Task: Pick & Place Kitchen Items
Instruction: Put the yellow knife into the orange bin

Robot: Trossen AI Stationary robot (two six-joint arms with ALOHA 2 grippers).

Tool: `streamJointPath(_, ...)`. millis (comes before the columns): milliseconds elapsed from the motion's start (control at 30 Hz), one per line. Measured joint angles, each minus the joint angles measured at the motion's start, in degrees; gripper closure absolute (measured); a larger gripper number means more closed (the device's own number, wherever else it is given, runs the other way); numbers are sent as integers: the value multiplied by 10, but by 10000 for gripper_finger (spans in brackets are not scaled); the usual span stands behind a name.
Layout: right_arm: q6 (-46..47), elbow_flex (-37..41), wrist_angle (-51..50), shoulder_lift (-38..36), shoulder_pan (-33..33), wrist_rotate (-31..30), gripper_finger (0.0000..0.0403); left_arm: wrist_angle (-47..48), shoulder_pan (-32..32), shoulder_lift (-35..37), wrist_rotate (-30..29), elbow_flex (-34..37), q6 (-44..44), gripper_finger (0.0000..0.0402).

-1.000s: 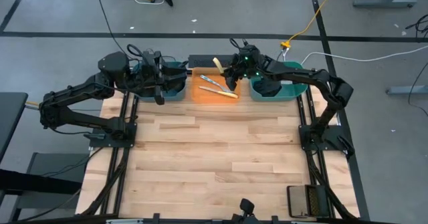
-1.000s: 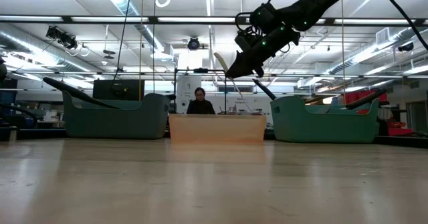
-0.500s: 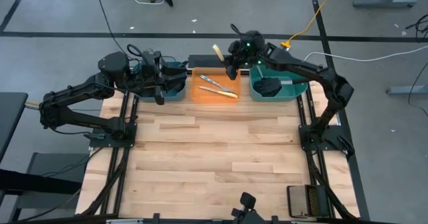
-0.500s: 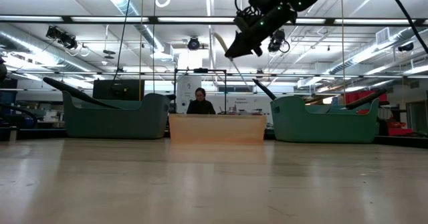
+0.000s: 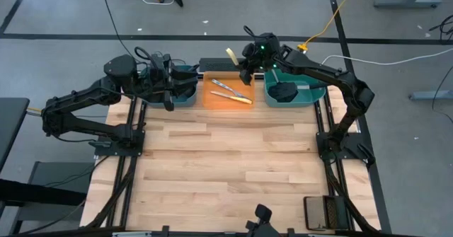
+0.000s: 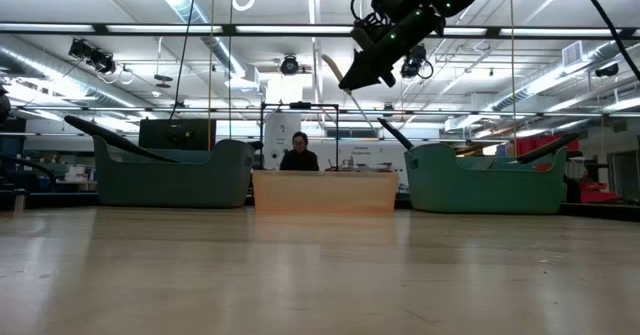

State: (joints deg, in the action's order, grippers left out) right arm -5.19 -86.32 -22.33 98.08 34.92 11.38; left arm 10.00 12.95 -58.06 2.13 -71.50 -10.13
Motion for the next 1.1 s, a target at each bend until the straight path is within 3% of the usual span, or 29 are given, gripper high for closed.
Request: streamJointPath(1100, 7, 0, 3, 169, -8, 22, 348, 0, 0, 0, -13, 0, 1, 270)
